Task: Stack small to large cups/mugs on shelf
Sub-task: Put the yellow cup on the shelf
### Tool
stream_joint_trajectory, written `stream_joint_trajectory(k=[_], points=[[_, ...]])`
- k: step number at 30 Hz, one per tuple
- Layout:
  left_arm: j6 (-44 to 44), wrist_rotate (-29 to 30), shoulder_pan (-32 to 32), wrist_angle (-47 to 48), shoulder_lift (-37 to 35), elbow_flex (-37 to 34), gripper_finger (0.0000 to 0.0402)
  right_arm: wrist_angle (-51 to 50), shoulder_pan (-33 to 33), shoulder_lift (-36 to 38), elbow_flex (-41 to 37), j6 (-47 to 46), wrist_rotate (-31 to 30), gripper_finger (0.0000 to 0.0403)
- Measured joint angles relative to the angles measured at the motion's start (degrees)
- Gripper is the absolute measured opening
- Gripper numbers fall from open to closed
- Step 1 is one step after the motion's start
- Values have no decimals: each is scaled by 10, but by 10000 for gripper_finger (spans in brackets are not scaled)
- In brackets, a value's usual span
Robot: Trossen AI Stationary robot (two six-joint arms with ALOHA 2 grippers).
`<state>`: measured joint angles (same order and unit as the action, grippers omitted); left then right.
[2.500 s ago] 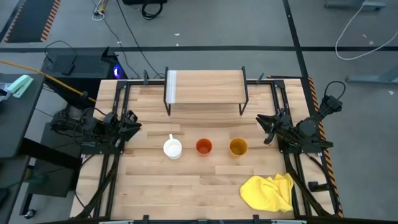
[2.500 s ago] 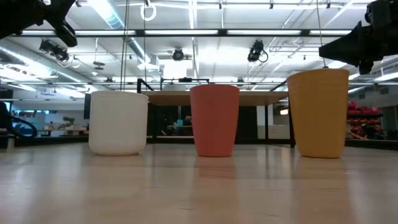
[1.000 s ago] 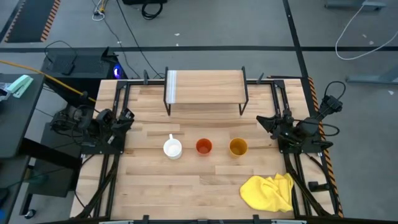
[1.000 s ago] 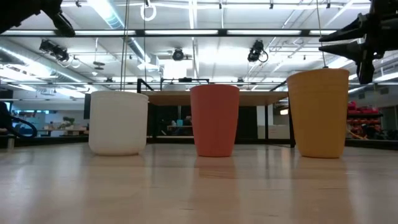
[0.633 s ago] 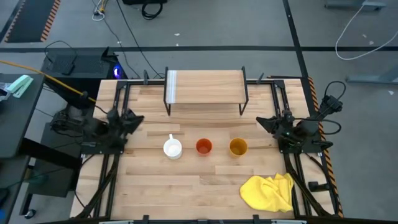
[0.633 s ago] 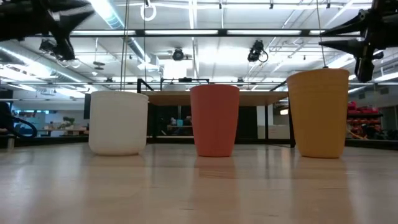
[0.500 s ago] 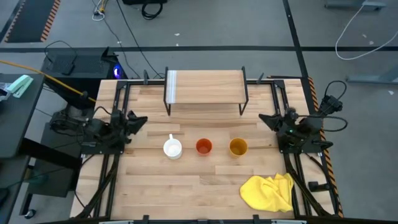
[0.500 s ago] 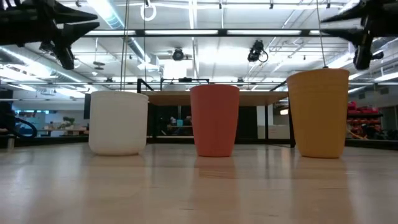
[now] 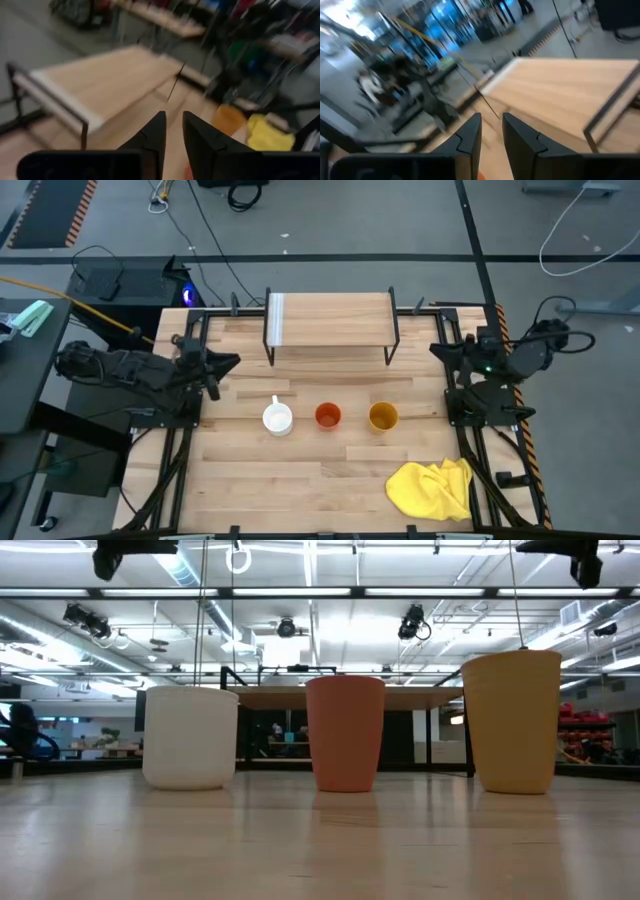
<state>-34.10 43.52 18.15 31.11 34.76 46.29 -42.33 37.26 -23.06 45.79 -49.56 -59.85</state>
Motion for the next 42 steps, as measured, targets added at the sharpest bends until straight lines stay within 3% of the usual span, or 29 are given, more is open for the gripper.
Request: stream_joint_trajectory(k=[5, 8, 14, 23, 31, 36, 42], points=[[-152, -22, 0, 223, 102, 104, 81, -163, 0, -91, 67, -138, 53, 86], [-223, -56, 0, 300, 136, 131, 82, -237, 0, -132, 91, -220, 106, 86], [-275, -119, 0, 314, 148, 133, 75, -271, 0, -179, 124, -285, 216, 86], [-286, -123, 0, 313, 151, 133, 73, -356, 0, -234, 226, -451, 309, 86], [-287, -123, 0, 313, 151, 133, 67, -476, 0, -338, 327, -463, 353, 86], [-297, -123, 0, 314, 151, 133, 68, -477, -25, -381, 317, -447, 422, 86], [-298, -123, 0, 316, 151, 133, 65, -431, -99, -406, 282, -341, 472, 86]])
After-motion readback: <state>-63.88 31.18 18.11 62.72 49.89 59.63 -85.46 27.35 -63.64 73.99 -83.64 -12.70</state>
